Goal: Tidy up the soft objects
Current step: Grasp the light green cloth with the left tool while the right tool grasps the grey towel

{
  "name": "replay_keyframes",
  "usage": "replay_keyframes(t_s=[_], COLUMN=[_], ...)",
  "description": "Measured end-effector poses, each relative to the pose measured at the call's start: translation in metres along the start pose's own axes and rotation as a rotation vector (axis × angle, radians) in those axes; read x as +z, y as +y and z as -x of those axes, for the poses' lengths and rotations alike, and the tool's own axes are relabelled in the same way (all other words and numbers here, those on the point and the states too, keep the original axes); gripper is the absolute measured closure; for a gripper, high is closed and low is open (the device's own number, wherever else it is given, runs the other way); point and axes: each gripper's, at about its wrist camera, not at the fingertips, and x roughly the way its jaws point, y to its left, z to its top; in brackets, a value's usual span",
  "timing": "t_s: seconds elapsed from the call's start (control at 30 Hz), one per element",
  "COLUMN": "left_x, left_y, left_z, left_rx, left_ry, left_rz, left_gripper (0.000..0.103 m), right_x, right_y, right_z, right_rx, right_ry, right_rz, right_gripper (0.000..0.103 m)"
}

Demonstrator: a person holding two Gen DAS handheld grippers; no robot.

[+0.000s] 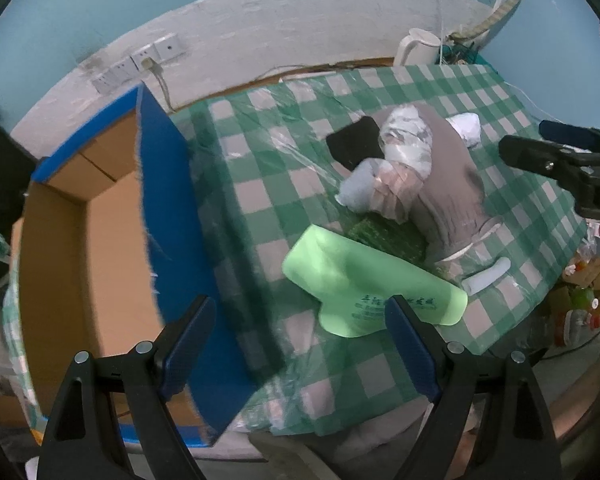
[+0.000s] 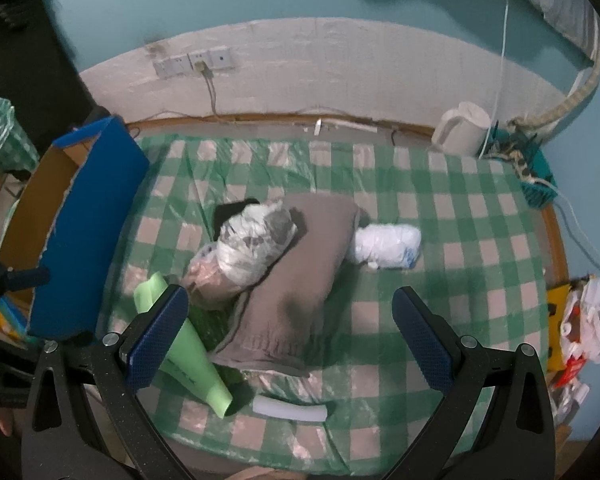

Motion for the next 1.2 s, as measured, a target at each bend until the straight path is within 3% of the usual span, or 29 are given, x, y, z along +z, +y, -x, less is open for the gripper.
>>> replay_keyframes(t_s=[0.23,0.93,1.13,1.2], left_x=[0.000,0.001,0.004,0.005], left_y=[-0.013,-0.043,-0.041,-0.041], left_z=[-0.024,-0.061,-0.068,-0.069], left_rx=[-0.057,-0.092,-0.129,-0.145], left_ry=[0.041,0.103,0.122,0.129], left_rz=[-0.004,-0.074,-0.053,-0.045], left_gripper=[0.015,0.016,0.016,0.016], right_x=[-0.007,-0.024,-0.027,-0.027], right_y=[-0.006,-0.002,-0.001,0.001], right_z=[-0.027,-0.082,-0.091,-0.090], right_rx=[-0.005,0.011,0.091,0.097], right_ry=[0.071,0.212,0.247,0.248], right_rz=[-0.020,-0.019,-0.008,0.013], right_gripper=[0.002,0.003,0.035,0.050])
